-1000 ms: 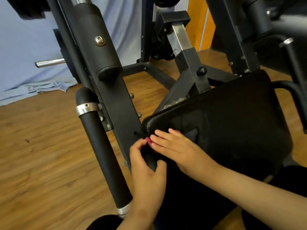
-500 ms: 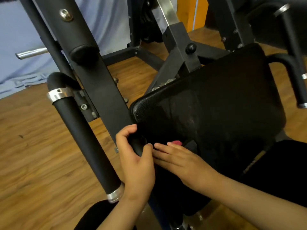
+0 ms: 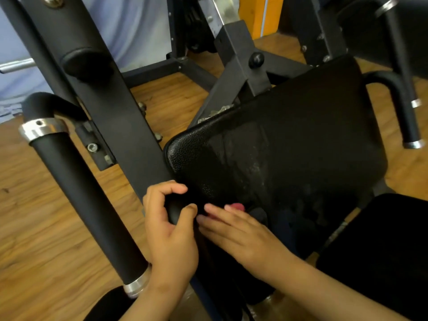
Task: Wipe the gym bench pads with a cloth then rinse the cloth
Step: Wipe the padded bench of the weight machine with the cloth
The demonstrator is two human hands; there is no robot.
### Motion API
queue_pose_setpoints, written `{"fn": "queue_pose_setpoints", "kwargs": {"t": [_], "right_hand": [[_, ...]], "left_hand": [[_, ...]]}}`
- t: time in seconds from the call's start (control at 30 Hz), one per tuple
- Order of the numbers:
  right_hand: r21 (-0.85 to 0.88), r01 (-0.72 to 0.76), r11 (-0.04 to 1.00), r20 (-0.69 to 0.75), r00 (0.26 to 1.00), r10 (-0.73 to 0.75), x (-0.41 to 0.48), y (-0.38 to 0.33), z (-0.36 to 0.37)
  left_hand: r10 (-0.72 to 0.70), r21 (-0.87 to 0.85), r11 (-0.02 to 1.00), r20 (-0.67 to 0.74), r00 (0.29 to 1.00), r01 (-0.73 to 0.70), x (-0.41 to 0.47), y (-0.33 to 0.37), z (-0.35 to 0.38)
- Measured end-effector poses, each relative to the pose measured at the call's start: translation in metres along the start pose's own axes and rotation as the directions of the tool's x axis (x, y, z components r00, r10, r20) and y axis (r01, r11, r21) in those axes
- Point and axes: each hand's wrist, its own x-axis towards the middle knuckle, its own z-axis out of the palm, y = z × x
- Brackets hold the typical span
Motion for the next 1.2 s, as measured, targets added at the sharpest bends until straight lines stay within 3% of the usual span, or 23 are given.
{"fn": "queue_pose_setpoints", "kwargs": {"t": [0.13, 0.23, 0.4, 0.53, 0.77, 0.93, 1.07, 1.13, 1.2], "right_hand": [[-0.092, -0.11, 0.99, -0.189, 0.978, 0.092, 0.022, 0.023, -0.004], [-0.093, -0.172, 0.981, -0.206, 0.967, 0.151, 0.002, 0.012, 0.004], [-0.154, -0.117, 0.981, -0.223, 0.971, 0.081, 0.028, 0.038, -0.007], [-0.066, -0.352, 0.934, -0.395, 0.868, 0.3, 0.079, 0.08, -0.03], [0.009, -0.286, 0.958, -0.246, 0.928, 0.279, 0.072, 0.044, -0.021], [-0.043, -0.373, 0.927, -0.349, 0.875, 0.336, 0.101, 0.078, -0.035], [0.044, -0.32, 0.946, -0.264, 0.91, 0.32, 0.085, 0.038, -0.022], [-0.012, -0.256, 0.967, -0.21, 0.946, 0.248, 0.08, 0.041, -0.024], [-0.101, -0.313, 0.944, -0.244, 0.928, 0.282, 0.076, 0.071, -0.032]], "left_hand": [[0.028, -0.014, 1.0, 0.021, 0.999, -0.028, 0.0, -0.002, 0.0], [0.04, -0.022, 0.999, 0.023, 0.999, -0.039, 0.002, -0.002, 0.0], [0.071, -0.03, 0.997, 0.013, 0.997, -0.07, 0.003, -0.007, 0.001], [0.054, -0.023, 0.998, 0.018, 0.998, -0.054, 0.003, -0.007, 0.001], [0.045, -0.013, 0.999, 0.006, 0.999, -0.045, 0.003, -0.005, 0.001], [0.036, -0.009, 0.999, 0.008, 0.999, -0.036, 0.003, -0.005, 0.002], [0.042, -0.003, 0.999, 0.013, 0.999, -0.042, 0.003, -0.006, 0.001], [0.063, 0.003, 0.998, 0.012, 0.998, -0.063, 0.004, -0.006, 0.0], [0.08, 0.008, 0.997, 0.02, 0.997, -0.081, 0.005, -0.008, 0.001]]}}
